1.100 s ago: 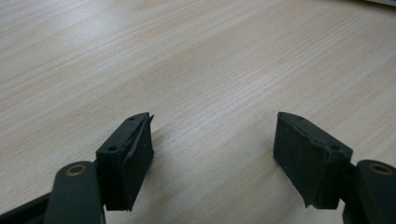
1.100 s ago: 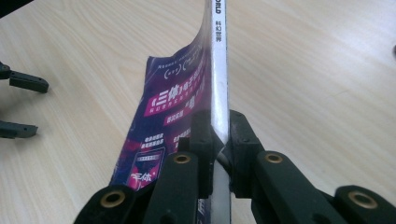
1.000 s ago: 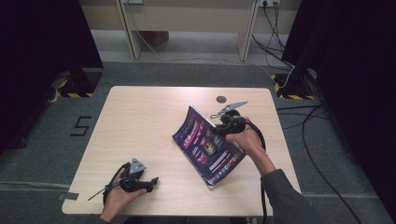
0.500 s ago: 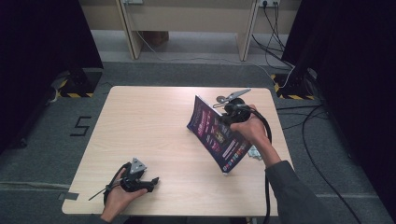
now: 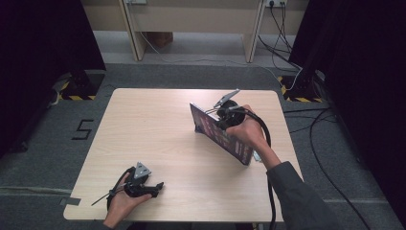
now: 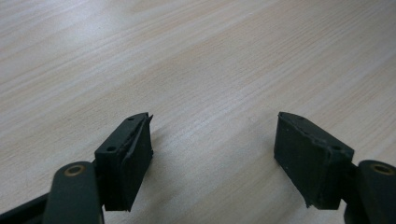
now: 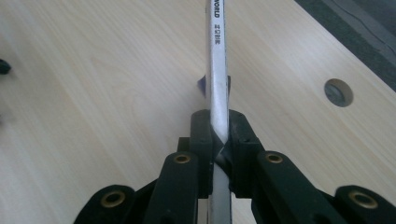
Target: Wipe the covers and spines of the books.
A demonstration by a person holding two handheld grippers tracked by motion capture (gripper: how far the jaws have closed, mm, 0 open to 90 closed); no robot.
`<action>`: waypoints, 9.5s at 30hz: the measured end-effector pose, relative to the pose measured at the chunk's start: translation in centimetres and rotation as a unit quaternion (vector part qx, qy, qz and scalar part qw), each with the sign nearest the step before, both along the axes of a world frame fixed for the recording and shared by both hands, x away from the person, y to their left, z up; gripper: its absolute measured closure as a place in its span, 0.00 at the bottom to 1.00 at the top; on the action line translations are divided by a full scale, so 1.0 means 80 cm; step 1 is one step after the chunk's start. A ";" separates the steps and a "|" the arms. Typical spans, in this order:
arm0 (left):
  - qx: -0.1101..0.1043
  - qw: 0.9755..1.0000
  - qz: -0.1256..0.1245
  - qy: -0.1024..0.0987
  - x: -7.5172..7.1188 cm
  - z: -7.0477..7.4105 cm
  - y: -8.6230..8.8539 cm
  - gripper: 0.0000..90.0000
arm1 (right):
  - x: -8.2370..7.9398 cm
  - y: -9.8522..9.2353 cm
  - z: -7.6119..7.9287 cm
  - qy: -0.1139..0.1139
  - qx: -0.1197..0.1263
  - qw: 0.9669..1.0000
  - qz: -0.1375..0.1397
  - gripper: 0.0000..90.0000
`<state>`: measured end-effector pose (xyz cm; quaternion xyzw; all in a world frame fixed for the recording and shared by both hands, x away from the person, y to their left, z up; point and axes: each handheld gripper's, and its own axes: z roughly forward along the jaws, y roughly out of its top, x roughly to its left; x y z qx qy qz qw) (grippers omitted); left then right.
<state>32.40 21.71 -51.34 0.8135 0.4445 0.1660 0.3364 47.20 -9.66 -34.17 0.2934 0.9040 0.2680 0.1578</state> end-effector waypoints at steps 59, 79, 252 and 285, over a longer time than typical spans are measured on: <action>0.001 1.000 -0.003 0.000 0.000 0.000 0.000 0.30 | -0.064 0.064 -0.147 0.170 0.050 0.980 0.086 0.75; 0.001 1.000 -0.004 0.000 0.000 0.000 -0.001 0.30 | -0.072 0.055 -0.175 0.201 0.102 0.972 0.064 0.60; -0.064 0.998 -0.012 -0.014 0.060 0.008 -0.068 0.34 | -0.081 -0.047 -0.181 0.058 0.129 0.981 -0.135 0.33; -0.034 0.999 -0.032 0.013 -0.007 0.009 -0.011 0.25 | -0.038 -0.184 -0.183 -0.023 0.019 0.971 -0.236 0.69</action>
